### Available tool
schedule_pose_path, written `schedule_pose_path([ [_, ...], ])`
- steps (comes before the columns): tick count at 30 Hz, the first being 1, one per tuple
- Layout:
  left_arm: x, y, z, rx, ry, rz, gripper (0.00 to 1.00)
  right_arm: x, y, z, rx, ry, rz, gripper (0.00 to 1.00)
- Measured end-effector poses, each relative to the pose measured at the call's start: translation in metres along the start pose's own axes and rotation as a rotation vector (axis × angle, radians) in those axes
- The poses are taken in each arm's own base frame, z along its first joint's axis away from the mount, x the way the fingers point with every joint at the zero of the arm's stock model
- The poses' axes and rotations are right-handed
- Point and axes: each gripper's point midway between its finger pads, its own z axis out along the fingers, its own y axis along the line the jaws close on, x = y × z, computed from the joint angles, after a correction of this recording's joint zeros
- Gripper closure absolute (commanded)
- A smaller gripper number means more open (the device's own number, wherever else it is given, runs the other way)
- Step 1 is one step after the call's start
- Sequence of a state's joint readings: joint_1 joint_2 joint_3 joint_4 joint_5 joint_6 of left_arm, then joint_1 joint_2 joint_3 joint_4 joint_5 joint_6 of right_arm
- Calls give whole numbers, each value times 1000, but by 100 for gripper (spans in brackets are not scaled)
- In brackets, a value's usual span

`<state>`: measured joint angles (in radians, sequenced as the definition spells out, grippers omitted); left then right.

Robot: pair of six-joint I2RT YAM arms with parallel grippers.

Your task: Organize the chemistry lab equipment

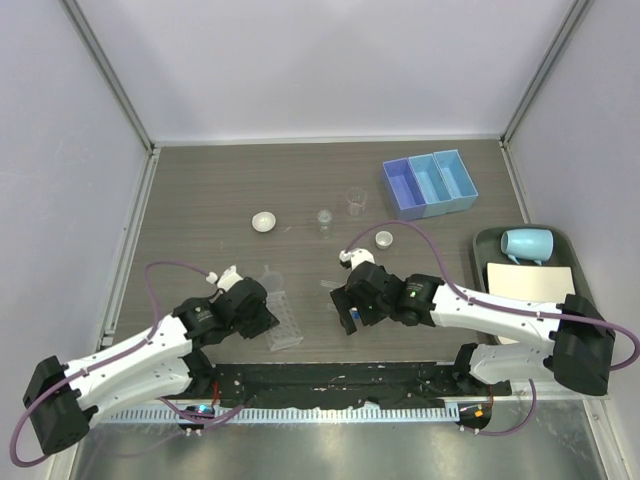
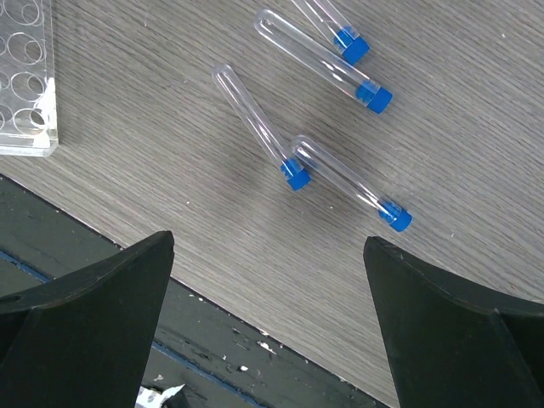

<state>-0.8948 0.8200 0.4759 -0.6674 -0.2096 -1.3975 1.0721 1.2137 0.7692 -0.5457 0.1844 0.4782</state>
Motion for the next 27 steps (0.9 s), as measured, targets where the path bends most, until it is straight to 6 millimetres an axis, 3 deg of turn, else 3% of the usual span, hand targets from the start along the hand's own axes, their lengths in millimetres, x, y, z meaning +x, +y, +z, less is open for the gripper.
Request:
schedule_pose_path([
  [4, -1, 0, -3, 11, -2, 11, 82, -1, 2, 0, 0, -3, 0, 0],
  [8, -2, -4, -7, 30, -4, 12, 100, 0, 3, 1, 3, 0, -3, 0],
  [21, 0, -1, -16, 42, 14, 43, 100, 0, -1, 0, 39, -9, 14, 0],
  [24, 4, -4, -20, 51, 42, 76, 100, -7, -8, -11, 71, -47, 35, 0],
  [27, 5, -21, -30, 94, 59, 121, 100, -24, -15, -33, 93, -120, 71, 0],
])
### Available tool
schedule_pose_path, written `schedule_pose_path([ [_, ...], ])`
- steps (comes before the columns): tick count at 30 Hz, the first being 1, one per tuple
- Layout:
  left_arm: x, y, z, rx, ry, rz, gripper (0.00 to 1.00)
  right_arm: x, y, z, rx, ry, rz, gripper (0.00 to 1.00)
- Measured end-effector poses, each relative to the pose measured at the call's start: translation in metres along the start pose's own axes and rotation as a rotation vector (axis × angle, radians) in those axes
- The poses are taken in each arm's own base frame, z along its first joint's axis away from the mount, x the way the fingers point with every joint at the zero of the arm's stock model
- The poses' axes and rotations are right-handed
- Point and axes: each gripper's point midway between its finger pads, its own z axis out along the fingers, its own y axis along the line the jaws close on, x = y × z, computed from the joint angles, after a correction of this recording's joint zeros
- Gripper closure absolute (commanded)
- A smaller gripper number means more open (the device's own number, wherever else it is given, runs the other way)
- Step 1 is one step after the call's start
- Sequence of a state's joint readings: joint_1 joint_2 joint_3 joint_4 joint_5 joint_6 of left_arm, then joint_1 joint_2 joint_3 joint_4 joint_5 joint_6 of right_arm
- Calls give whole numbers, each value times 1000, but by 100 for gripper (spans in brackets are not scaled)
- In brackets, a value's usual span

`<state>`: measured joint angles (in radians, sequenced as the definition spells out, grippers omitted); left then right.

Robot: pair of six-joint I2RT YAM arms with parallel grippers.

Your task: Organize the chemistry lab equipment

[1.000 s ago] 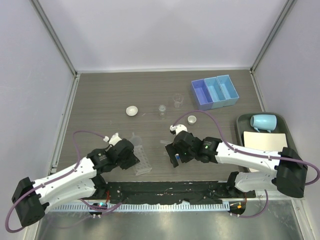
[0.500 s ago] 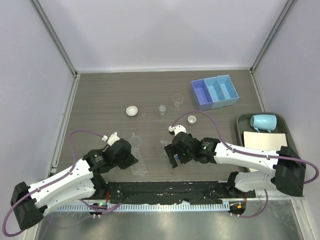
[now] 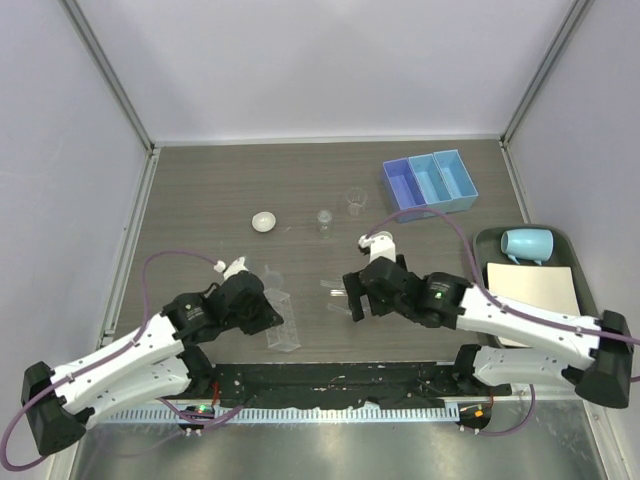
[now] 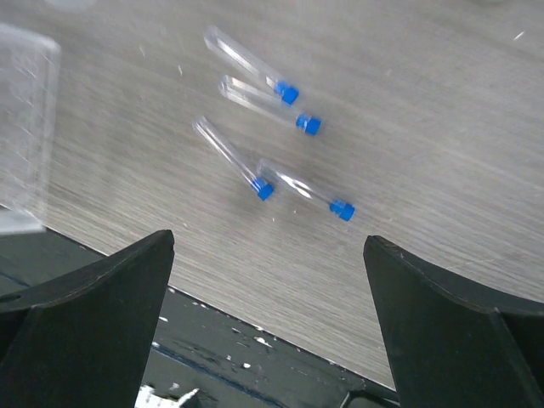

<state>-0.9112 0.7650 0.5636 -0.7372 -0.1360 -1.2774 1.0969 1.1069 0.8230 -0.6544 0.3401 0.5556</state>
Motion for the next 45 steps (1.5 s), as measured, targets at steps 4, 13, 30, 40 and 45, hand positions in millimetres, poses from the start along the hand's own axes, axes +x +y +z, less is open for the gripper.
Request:
schedule_pose_path([
  [4, -2, -41, -14, 119, 19, 64, 100, -40, -10, -39, 23, -141, 80, 0],
  [13, 9, -144, 4, 368, 137, 211, 100, -81, -49, -98, 151, -320, 234, 0],
  [30, 47, -305, 88, 831, 369, 398, 100, -71, -80, -126, 198, -374, 325, 0],
  [40, 75, -303, 159, 878, 470, 377, 100, -71, -78, -131, 165, -382, 338, 0],
  [45, 72, -312, 172, 906, 480, 374, 100, -68, -74, -128, 140, -375, 340, 0],
])
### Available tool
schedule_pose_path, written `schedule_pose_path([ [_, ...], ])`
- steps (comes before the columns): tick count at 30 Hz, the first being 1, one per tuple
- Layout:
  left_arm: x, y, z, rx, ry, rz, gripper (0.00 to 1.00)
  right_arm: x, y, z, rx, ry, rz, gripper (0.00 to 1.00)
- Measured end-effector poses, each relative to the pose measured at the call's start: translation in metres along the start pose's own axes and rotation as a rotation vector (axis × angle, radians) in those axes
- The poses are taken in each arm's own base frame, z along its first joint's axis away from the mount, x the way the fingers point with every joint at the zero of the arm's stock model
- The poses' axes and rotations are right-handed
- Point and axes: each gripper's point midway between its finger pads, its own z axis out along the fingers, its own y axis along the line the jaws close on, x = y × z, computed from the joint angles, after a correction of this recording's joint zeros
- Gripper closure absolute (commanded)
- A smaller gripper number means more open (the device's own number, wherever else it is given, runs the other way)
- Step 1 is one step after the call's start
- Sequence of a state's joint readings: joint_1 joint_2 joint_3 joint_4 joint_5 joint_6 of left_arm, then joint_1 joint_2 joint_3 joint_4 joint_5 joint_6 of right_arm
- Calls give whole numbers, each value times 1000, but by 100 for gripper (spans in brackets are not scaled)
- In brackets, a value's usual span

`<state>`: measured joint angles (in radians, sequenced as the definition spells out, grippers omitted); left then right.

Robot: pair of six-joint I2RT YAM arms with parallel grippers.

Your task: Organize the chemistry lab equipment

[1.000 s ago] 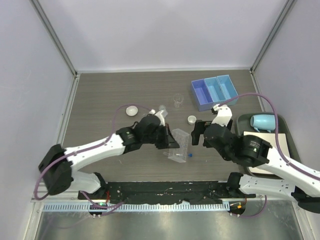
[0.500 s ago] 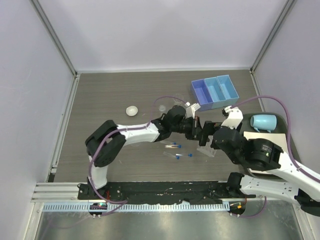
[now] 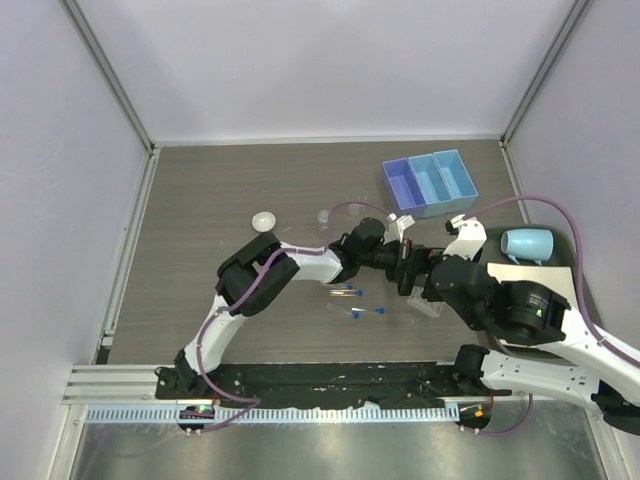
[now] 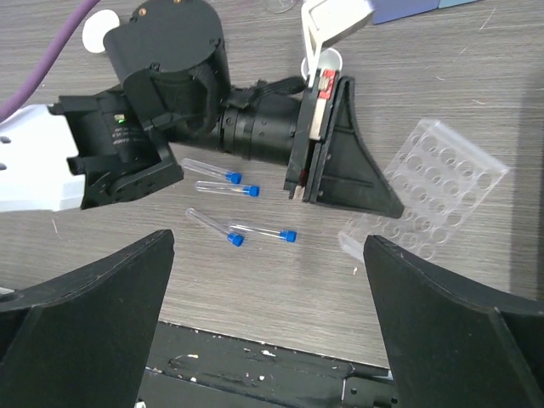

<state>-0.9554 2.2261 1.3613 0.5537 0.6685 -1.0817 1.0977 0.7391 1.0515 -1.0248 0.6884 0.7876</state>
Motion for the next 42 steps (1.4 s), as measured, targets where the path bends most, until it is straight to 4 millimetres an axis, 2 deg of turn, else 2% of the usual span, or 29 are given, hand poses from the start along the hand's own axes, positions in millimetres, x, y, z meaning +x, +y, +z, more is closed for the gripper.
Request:
schedule_pose_path([
  [2, -8, -4, 2, 31, -7, 6, 99, 4, 1, 2, -6, 9, -4, 0],
  [4, -16, -4, 1, 57, -20, 3, 91, 7, 2, 4, -8, 17, -7, 0],
  [7, -27, 6, -4, 67, -41, -17, 77, 10, 2, 5, -10, 22, -9, 0],
  [12, -36, 25, -8, 61, -61, -56, 71, 10, 5, 6, -18, 22, -5, 0],
  [15, -34, 32, -7, 54, -57, -78, 66, 10, 6, 6, -24, 22, -2, 0],
  [23, -31, 29, -4, 61, -45, -79, 53, 15, 8, 7, -39, 33, 1, 0],
  [27, -28, 37, -4, 28, -32, -89, 46, 16, 10, 7, -49, 39, 4, 0],
  [30, -23, 45, -2, -21, -5, -89, 45, 16, 11, 6, -59, 41, 9, 0],
  [34, -24, 46, -1, -99, 21, -79, 45, 17, 14, 6, -73, 46, 14, 0],
  [42, -22, 51, -18, -276, 35, -71, 45, 21, 13, 7, -79, 48, 20, 0],
])
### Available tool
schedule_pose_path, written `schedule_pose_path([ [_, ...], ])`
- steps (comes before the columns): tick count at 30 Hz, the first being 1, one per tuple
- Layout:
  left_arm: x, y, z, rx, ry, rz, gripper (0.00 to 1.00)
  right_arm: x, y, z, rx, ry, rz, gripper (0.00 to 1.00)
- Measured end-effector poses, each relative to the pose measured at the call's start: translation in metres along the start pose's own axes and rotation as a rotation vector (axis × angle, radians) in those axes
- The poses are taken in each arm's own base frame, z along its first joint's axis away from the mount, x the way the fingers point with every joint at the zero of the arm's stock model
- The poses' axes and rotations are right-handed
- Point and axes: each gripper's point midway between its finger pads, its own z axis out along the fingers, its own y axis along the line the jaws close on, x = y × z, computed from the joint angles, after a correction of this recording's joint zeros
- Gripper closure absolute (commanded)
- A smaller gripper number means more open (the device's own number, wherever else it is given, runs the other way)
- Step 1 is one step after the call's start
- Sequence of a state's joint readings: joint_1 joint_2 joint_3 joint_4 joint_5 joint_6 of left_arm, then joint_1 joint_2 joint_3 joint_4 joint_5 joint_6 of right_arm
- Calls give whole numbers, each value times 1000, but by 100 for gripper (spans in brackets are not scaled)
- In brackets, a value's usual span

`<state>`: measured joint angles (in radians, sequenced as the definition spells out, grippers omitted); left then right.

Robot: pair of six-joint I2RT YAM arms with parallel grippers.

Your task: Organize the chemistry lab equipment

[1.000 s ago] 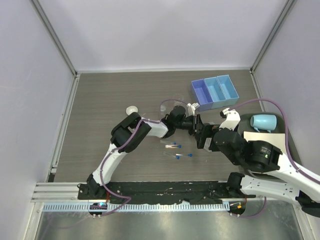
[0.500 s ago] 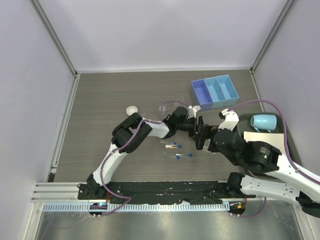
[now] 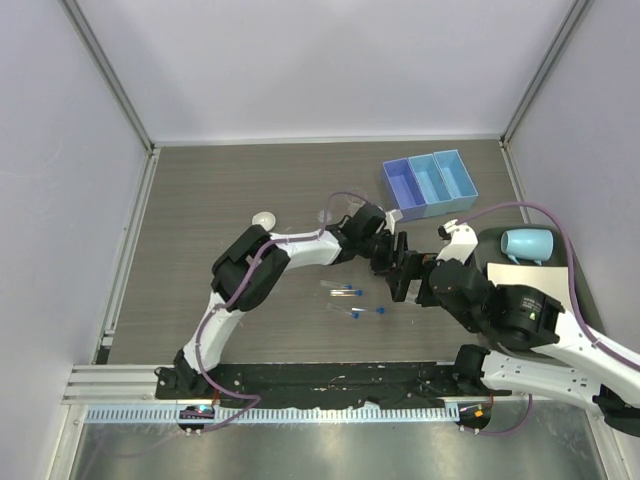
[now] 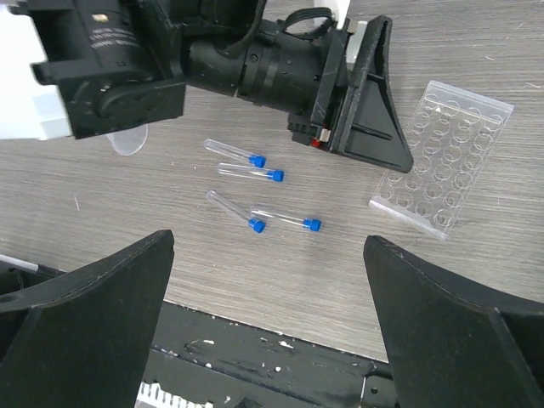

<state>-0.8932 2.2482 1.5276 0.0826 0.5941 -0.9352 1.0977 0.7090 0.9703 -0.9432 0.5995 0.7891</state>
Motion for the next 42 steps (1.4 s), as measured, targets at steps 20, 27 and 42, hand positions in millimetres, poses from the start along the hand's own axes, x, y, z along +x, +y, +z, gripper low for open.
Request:
schedule_pose_path([
  [20, 28, 12, -172, -527, -178, 23, 44, -7, 1, 8, 53, -11, -58, 0],
  [27, 56, 54, -212, -759, -127, 113, 45, 3, 8, 25, 88, 31, -126, 0],
  [42, 121, 60, -197, -912, 105, 578, 45, 17, 13, 37, 80, 72, -158, 0],
])
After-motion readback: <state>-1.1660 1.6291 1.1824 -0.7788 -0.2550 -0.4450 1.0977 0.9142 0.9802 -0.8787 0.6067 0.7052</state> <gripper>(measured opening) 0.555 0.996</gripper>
